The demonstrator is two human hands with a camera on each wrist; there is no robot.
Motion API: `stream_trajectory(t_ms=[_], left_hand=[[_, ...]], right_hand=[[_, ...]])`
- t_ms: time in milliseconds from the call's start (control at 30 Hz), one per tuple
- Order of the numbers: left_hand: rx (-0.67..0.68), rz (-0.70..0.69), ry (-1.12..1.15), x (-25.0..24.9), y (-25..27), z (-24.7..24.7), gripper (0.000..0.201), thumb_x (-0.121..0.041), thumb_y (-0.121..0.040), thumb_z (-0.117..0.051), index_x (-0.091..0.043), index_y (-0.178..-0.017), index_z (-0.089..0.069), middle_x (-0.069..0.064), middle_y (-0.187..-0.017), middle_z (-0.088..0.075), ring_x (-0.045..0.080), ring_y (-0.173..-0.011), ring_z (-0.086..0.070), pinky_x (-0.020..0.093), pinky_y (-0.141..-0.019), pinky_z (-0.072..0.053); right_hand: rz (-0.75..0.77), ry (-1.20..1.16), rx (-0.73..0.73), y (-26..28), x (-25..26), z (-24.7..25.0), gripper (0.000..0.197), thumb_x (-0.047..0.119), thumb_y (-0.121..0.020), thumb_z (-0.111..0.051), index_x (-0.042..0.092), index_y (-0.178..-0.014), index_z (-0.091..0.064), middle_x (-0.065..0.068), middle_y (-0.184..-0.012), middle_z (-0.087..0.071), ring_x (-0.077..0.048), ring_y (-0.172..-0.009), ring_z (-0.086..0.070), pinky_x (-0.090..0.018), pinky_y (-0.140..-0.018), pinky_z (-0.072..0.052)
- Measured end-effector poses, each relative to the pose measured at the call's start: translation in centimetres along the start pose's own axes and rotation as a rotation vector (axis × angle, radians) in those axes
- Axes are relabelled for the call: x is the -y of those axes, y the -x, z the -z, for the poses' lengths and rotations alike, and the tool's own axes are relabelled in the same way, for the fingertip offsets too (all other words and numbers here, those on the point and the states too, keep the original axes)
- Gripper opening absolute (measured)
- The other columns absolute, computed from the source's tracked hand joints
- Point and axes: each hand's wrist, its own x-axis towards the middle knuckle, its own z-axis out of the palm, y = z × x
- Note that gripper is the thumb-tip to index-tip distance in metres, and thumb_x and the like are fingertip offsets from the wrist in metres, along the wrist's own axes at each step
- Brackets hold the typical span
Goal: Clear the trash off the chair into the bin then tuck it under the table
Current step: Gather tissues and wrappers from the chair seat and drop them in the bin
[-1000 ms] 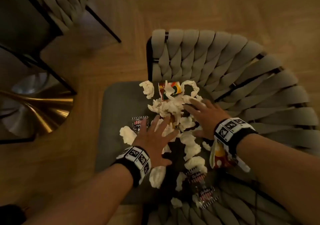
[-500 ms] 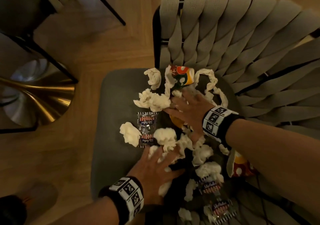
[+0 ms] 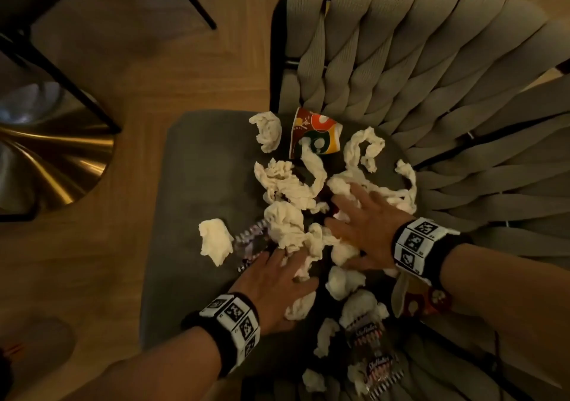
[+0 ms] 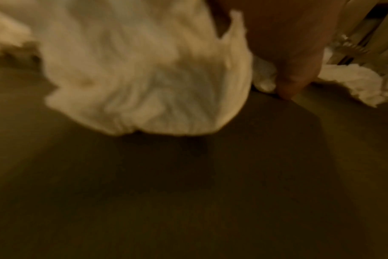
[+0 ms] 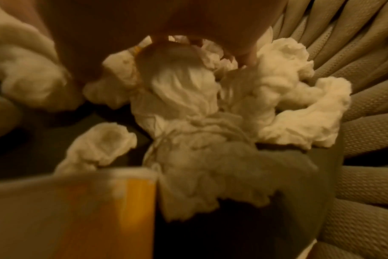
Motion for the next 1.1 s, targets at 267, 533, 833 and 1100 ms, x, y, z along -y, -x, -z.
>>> stream_trajectory(t_ms=[267,533,833,1100], left_hand=[[-0.150,0.018,0.233,-0.5,-1.9,1.3,0.062,-0.046,-0.076,-0.065,-0.026,-0.126,-0.036,0.012,-0.142,-0.026,0.037,-0.114,-0.044,0.043,-0.089,-0.047],[-0.335,-0.048,0.538,-2.7,2.5,5.9,0.050,-0.041,-0.070,-0.067,-0.031,-0.112,-0.041,0.001,-0.118,-0.044,0.026,-0.100,-0.051,0.037,-0.084,-0.049],[-0.630,-0.127,1.013,-3.4,10.0,13.7,0.024,-0.028,-0.073,-0.062,-0.014,-0.092,-0.059,0.007,-0.091,-0.062,0.018,-0.088,-0.059,0.042,-0.083,-0.050],[-0.892,0.111,1.079,-1.3,24.3,14.8,0.045,-0.049,-0.063,-0.057,-0.082,-0.086,-0.038,-0.061,-0.090,-0.045,-0.033,-0.093,-0.042,-0.009,-0.078,-0.032]], right_hand=[[0.032,-0.016,0.076,-1.5,1.3,1.1,0.065,0.043,-0.087,-0.052,0.025,-0.142,-0.023,-0.012,-0.147,-0.025,-0.042,-0.125,-0.030,-0.048,-0.097,-0.040],[-0.044,-0.201,-0.027,4.2,0.7,6.0,0.064,0.048,-0.077,-0.058,0.022,-0.130,-0.035,-0.005,-0.128,-0.043,-0.031,-0.107,-0.051,-0.042,-0.087,-0.049],[-0.168,-0.479,-0.359,13.6,0.9,10.8,0.031,0.039,-0.072,-0.067,0.023,-0.095,-0.054,0.004,-0.091,-0.055,-0.014,-0.076,-0.054,-0.035,-0.070,-0.053],[-0.048,-0.523,-0.776,23.2,6.9,22.6,0.021,0.038,-0.064,-0.066,0.028,-0.072,-0.049,0.017,-0.065,-0.047,-0.002,-0.058,-0.047,-0.011,-0.052,-0.036]])
